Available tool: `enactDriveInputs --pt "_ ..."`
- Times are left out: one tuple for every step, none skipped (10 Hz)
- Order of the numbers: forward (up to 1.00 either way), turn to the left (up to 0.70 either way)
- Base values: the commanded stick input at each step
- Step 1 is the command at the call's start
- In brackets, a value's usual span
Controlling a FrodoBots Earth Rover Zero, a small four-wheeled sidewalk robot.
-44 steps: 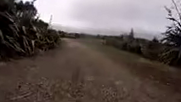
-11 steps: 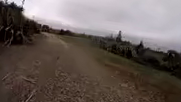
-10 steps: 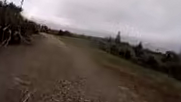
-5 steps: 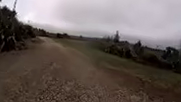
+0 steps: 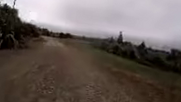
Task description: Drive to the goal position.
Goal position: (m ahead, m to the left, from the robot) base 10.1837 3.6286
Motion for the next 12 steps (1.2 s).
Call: enactDriveInputs --pt "0.85 0.34" --pt "0.85 0.34" --pt "0.85 0.34" --pt "0.85 0.34" --pt "0.85 0.33" --pt "0.85 0.32" --pt "0.85 0.0" --pt "0.85 0.0" --pt "0.85 0.0" --pt "0.85 0.0" --pt "0.85 0.0" --pt "0.85 0.17"
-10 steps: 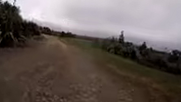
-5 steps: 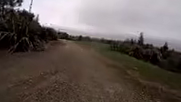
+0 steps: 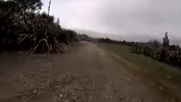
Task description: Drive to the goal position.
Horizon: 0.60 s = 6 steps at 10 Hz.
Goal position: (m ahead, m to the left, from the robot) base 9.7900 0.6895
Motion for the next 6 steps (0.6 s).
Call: enactDriveInputs --pt "0.85 0.31" --pt "0.85 0.32" --pt "0.85 0.28" --pt "0.85 0.2" --pt "0.85 0.08" --pt "0.85 0.0"
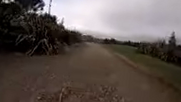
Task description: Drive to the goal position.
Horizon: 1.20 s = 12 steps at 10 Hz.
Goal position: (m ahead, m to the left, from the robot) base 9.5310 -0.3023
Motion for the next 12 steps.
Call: enactDriveInputs --pt "0.85 0.0" --pt "0.85 -0.01" --pt "0.85 -0.03" --pt "0.85 -0.16" --pt "0.85 -0.08" --pt "0.85 0.0" --pt "0.85 0.0" --pt "0.85 0.0" --pt "0.85 0.0" --pt "0.85 0.0" --pt "0.85 -0.34" --pt "0.85 -0.34"
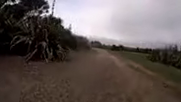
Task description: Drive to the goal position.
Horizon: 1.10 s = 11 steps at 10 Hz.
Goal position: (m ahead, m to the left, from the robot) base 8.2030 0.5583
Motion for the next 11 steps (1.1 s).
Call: enactDriveInputs --pt "0.85 -0.25" --pt "0.85 -0.11" --pt "0.85 0.0" --pt "0.85 0.0" --pt "0.85 -0.03" --pt "0.85 -0.16" --pt "0.85 -0.3" --pt "0.85 -0.21" --pt "0.85 -0.07" --pt "0.85 -0.03" --pt "0.85 -0.01"
